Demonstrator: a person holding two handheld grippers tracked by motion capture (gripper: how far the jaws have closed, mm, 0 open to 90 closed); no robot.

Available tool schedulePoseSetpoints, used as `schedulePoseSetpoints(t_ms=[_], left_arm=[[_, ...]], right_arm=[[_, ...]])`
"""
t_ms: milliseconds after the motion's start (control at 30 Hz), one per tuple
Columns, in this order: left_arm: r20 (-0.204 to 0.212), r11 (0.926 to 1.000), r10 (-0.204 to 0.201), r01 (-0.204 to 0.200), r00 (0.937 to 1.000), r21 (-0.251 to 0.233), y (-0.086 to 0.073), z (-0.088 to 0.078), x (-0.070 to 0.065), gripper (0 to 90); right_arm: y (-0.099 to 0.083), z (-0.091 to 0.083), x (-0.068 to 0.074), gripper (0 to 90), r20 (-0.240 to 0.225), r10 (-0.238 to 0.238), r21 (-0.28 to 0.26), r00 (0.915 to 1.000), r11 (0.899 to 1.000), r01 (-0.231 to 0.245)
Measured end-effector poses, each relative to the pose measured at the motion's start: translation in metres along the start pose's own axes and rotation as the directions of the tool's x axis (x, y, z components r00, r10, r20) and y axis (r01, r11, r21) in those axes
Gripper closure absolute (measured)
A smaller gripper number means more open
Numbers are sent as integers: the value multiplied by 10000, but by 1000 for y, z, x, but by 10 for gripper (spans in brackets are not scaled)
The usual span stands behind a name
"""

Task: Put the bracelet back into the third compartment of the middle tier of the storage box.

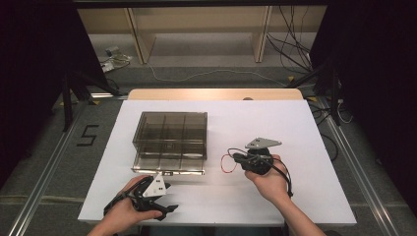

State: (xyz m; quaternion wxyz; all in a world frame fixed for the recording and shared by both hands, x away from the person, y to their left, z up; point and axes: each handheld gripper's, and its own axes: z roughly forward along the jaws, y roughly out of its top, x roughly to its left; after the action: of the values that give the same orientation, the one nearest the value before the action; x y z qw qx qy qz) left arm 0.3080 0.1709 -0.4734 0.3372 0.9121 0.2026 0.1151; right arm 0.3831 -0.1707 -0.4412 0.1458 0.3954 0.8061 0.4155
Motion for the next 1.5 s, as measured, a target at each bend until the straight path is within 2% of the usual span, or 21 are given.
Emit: schedulePoseSetpoints(t_ms=[1500], left_arm=[[-4, 10000, 48, -48, 10000, 30, 0, -1, 0, 285]], right_arm=[[9, 9, 12, 890, -225, -157, -162, 9996, 9998, 153]])
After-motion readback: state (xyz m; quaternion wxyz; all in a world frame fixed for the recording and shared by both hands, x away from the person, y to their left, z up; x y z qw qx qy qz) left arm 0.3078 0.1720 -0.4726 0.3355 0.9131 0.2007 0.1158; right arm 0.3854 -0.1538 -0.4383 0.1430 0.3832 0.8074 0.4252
